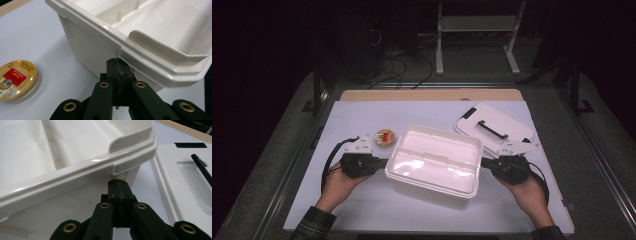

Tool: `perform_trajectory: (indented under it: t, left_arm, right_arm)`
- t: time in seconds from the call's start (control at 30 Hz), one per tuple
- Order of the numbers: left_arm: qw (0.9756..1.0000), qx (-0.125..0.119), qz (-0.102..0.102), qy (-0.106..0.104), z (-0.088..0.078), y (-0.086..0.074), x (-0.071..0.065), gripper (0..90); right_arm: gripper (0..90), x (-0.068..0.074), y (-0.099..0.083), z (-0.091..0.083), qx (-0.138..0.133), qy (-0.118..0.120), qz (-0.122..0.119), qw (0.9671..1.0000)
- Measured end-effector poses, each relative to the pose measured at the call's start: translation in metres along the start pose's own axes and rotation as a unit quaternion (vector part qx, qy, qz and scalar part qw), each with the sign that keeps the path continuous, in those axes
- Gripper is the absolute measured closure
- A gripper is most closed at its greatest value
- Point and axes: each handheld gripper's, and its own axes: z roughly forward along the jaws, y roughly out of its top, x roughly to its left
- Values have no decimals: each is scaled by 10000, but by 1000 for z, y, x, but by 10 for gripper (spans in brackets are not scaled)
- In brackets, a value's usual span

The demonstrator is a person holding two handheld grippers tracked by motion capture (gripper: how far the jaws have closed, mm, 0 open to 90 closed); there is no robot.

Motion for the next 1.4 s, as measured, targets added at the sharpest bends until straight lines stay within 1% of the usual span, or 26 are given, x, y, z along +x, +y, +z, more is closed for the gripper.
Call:
perform_trajectory:
  t: [0.13,0.27,0.4,0.43,0.47,0.63,0.7,0.77,0.87,0.9,0.93,0.97,1.0,1.03,1.07,1.13,1.2,1.27,1.3,1.37,1.4]
  left_arm:
    - [9999,-7,-9,-114,0,0,-4,896]
    - [9999,18,20,-165,0,0,-8,896]
    - [9997,36,37,-243,-1,-1,-16,896]
    - [9997,36,37,-243,-1,-1,-16,896]
    - [9996,44,46,-279,-1,-1,-19,896]
    - [9994,68,79,-343,-2,-1,-28,895]
    - [9994,94,99,-332,-1,0,-30,896]
    - [9993,110,127,-320,-2,0,-30,895]
    - [9994,88,99,-326,-1,-1,-28,895]
    - [9995,121,117,-277,-3,-1,-27,894]
    - [9995,121,117,-277,-3,-1,-27,892]
    - [9996,165,110,-203,-5,-3,-25,849]
    - [9996,165,110,-203,-5,-3,-25,793]
    - [9996,242,152,-78,-7,-4,-24,751]
    - [9995,275,120,-50,-9,-5,-22,731]
    - [9995,301,59,3,-11,-7,-19,679]
    - [9994,334,3,48,-13,-9,-16,638]
    - [9994,330,-30,80,-14,-10,-15,594]
    - [9994,345,-60,81,-15,-10,-13,594]
    - [9991,386,-66,140,-16,-10,-12,532]
    - [9991,395,-81,155,-16,-10,-11,452]
  right_arm:
    - [897,-4,1,2,6,-29,20,10000]
    - [897,-6,4,4,30,-78,7,10000]
    - [897,-11,7,8,27,-90,14,10000]
    - [897,-11,7,8,27,-90,14,10000]
    - [897,-12,9,9,43,-99,0,9999]
    - [897,-14,12,13,54,-155,-54,9999]
    - [897,-15,12,13,53,-159,-38,9999]
    - [897,-16,12,13,46,-159,-29,9999]
    - [895,-16,11,13,55,-145,-23,9999]
    - [848,-15,10,13,98,-210,-52,9997]
    - [829,-15,9,12,102,-250,-61,9996]
    - [799,-16,7,11,129,-298,-43,9995]
    - [799,-16,7,11,129,-298,-43,9995]
    - [749,-18,2,6,118,-447,35,9989]
    - [729,-19,-2,3,112,-459,98,9988]
    - [644,-23,-10,-2,162,-512,206,9983]
    - [585,-26,-18,-6,199,-540,294,9979]
    - [518,-27,-26,-9,254,-568,341,9975]
    - [518,-27,-26,-9,254,-568,341,9975]
    - [453,-27,-32,-11,276,-563,430,9971]
    - [397,-26,-38,-11,324,-564,456,9968]
